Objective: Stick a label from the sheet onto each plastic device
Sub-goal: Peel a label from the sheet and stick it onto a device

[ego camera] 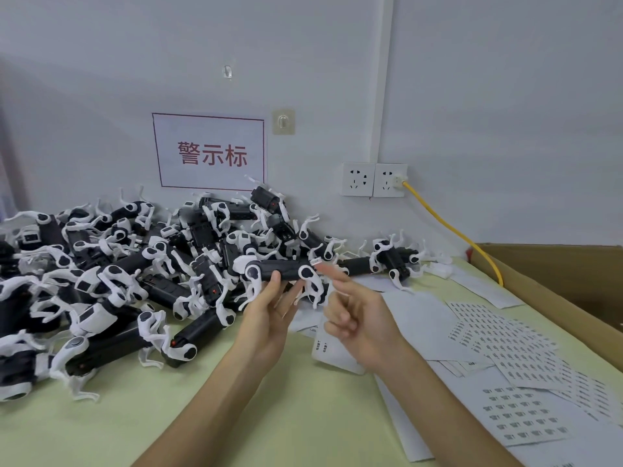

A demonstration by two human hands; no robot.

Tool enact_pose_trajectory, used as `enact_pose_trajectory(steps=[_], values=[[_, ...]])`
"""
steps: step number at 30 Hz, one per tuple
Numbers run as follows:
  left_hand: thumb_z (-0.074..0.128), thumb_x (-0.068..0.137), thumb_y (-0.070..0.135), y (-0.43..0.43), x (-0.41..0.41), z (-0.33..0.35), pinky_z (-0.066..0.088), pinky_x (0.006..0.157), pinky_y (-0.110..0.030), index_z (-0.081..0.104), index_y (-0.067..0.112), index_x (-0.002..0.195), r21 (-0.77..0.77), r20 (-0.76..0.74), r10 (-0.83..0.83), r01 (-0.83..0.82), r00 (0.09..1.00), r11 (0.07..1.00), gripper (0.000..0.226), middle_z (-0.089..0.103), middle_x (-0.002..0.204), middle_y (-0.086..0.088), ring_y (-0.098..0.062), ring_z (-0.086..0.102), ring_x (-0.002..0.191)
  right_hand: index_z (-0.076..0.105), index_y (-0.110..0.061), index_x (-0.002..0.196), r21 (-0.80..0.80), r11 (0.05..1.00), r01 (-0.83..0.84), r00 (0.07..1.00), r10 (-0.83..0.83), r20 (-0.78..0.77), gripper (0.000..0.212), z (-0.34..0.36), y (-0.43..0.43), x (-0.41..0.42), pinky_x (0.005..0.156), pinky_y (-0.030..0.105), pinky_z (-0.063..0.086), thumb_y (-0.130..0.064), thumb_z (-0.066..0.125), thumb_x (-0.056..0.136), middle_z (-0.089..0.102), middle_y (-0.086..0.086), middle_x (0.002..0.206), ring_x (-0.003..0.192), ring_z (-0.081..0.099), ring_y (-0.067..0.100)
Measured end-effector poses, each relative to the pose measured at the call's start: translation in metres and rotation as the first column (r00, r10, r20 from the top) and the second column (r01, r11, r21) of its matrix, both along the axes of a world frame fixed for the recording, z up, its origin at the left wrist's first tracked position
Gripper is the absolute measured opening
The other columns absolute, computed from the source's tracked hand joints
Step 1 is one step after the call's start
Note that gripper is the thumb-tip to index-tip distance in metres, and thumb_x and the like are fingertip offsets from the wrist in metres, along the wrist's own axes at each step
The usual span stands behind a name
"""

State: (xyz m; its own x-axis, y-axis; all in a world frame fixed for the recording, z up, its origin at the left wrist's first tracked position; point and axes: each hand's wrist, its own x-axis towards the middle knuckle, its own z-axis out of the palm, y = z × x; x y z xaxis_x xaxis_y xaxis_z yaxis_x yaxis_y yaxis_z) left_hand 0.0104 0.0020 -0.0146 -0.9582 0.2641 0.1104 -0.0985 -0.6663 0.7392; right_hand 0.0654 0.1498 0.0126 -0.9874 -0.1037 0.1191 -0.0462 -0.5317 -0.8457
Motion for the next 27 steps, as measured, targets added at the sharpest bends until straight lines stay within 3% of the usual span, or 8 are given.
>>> enact_pose_trajectory(steps=[5,9,13,18,20,22,24,27], values=[[0.067,0.085,0.033,0.001,-0.002,-0.001,0.035,0.119,-0.044,0.058,0.01,0.12,0.041,0.007,-0.023,0.023,1.0,0.999,0.043,0.07,0.123,-0.007,-0.022,0.062,0.128,0.07,-0.025,0.125,0.052,0.991,-0.126,0.988,0.12,0.094,0.048,-0.01,-0.016,0.005,0.04,0.02,0.014,-0.02,0.057,0.079,0.036,-0.002,0.047,0.041,0.019,0.008],[0.068,0.087,0.031,0.002,0.0,-0.002,0.037,0.118,-0.044,0.063,0.012,0.106,0.035,0.005,-0.054,0.054,0.999,0.998,0.027,0.073,0.112,-0.002,-0.026,0.062,0.129,0.065,-0.028,0.131,0.041,0.989,-0.139,0.983,0.133,0.123,0.052,-0.015,-0.019,0.006,0.042,0.021,0.013,-0.019,0.057,0.08,0.037,-0.002,0.051,0.043,0.018,0.009],[0.066,0.088,0.032,0.004,0.002,-0.002,0.038,0.117,-0.041,0.063,0.013,0.101,-0.019,-0.024,-0.099,0.099,0.995,0.995,0.023,0.065,0.135,-0.017,-0.022,0.064,0.126,0.062,-0.03,0.134,0.002,0.987,-0.159,0.981,0.158,0.111,0.052,-0.015,-0.02,0.007,0.04,0.02,0.015,-0.016,0.053,0.085,0.036,-0.003,0.052,0.042,0.02,0.008],[0.066,0.087,0.031,0.007,0.006,0.0,0.035,0.119,-0.042,0.074,0.012,0.097,-0.053,-0.011,-0.09,0.09,0.996,0.995,0.023,0.071,0.126,-0.016,-0.022,0.063,0.127,0.058,-0.029,0.138,-0.03,0.986,-0.166,0.981,0.168,0.098,0.055,-0.014,-0.021,0.008,0.039,0.02,0.017,-0.016,0.053,0.084,0.034,-0.003,0.053,0.048,0.013,0.011],[0.067,0.087,0.031,0.007,0.003,-0.001,0.03,0.122,-0.043,0.064,0.005,0.121,-0.039,0.028,-0.072,0.073,0.997,0.997,0.043,0.068,0.131,-0.017,-0.024,0.058,0.133,0.058,-0.029,0.138,-0.041,0.985,-0.167,0.98,0.171,0.103,0.054,-0.015,-0.022,0.008,0.04,0.02,0.017,-0.016,0.052,0.086,0.034,-0.003,0.053,0.051,0.012,0.012],[0.07,0.087,0.028,0.006,-0.001,-0.003,0.026,0.124,-0.044,0.036,0.001,0.147,0.01,0.083,-0.04,0.039,0.996,0.999,0.074,0.066,0.134,-0.018,-0.026,0.057,0.134,0.058,-0.029,0.138,-0.048,0.984,-0.17,0.979,0.174,0.106,0.054,-0.016,-0.022,0.007,0.041,0.02,0.017,-0.016,0.052,0.086,0.034,-0.003,0.053,0.048,0.014,0.011],[0.071,0.086,0.026,0.005,-0.002,-0.004,0.024,0.125,-0.044,0.025,0.004,0.153,0.034,0.11,-0.022,0.018,0.994,0.999,0.084,0.067,0.133,-0.018,-0.026,0.059,0.132,0.059,-0.029,0.137,-0.049,0.984,-0.173,0.979,0.177,0.104,0.053,-0.016,-0.023,0.007,0.041,0.02,0.017,-0.016,0.052,0.086,0.035,-0.002,0.053,0.045,0.019,0.009],[0.071,0.082,0.029,0.005,0.001,-0.002,0.023,0.125,-0.044,0.056,0.007,0.127,-0.023,0.083,-0.046,0.048,0.995,0.999,0.052,0.07,0.129,-0.016,-0.025,0.061,0.129,0.06,-0.029,0.137,-0.054,0.982,-0.18,0.978,0.185,0.1,0.052,-0.017,-0.023,0.008,0.041,0.02,0.017,-0.016,0.051,0.088,0.034,-0.002,0.054,0.046,0.019,0.009]])
